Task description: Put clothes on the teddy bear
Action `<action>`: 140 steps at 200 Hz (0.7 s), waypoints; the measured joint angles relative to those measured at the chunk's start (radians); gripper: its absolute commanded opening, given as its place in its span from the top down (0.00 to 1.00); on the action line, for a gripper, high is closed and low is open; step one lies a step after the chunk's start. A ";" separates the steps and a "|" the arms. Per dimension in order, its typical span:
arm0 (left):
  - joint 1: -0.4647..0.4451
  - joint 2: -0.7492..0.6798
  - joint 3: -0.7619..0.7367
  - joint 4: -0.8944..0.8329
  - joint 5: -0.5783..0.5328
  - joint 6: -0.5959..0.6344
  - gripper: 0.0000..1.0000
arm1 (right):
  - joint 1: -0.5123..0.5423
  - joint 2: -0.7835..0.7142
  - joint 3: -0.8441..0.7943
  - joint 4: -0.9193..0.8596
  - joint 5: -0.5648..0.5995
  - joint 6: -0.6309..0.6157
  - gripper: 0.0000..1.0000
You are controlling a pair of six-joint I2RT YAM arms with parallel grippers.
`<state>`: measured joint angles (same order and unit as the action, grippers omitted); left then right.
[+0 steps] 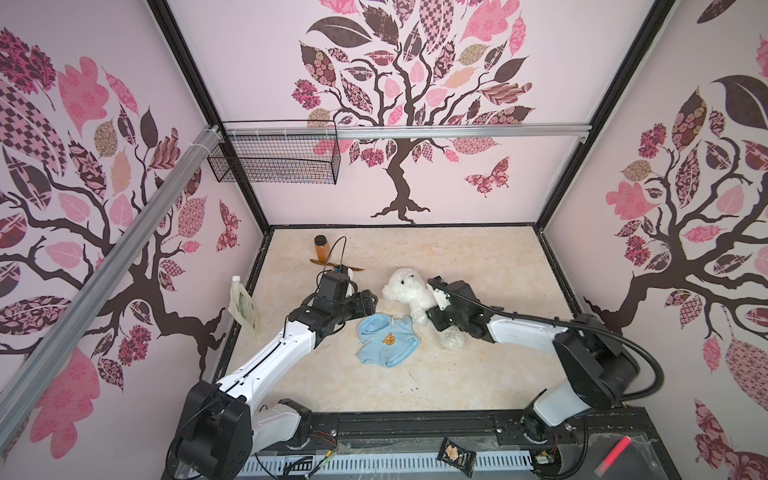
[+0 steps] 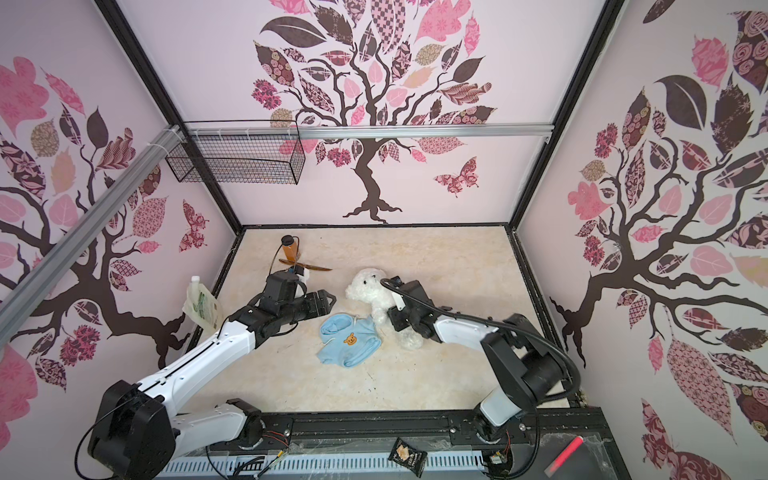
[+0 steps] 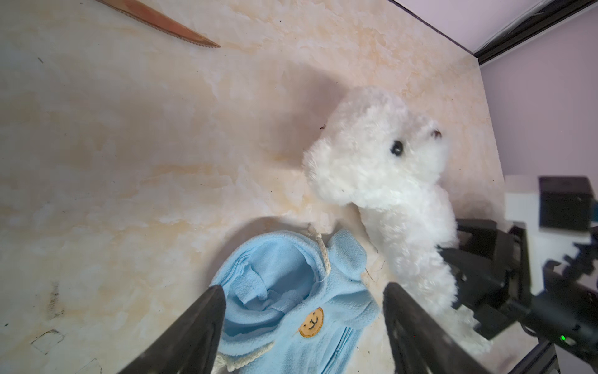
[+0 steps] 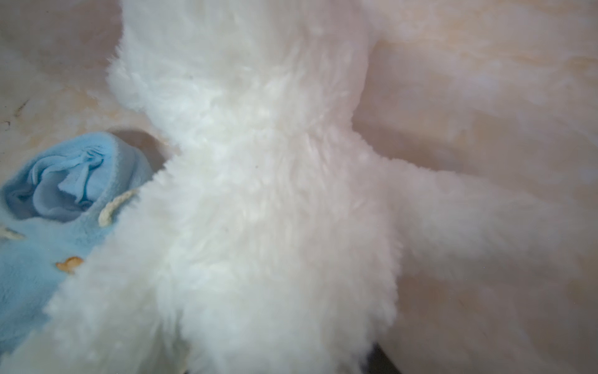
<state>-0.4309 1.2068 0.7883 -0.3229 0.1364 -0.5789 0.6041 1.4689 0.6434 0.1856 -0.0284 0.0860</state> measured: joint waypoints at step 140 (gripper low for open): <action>-0.114 0.050 0.219 0.304 0.329 -0.172 0.07 | 0.186 -0.348 -0.194 0.415 0.497 -0.061 0.65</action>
<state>-0.5446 1.2564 1.0073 -0.0189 0.4656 -0.7509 0.7902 1.1213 0.4496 0.6010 0.4686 0.0246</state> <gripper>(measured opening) 0.931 0.350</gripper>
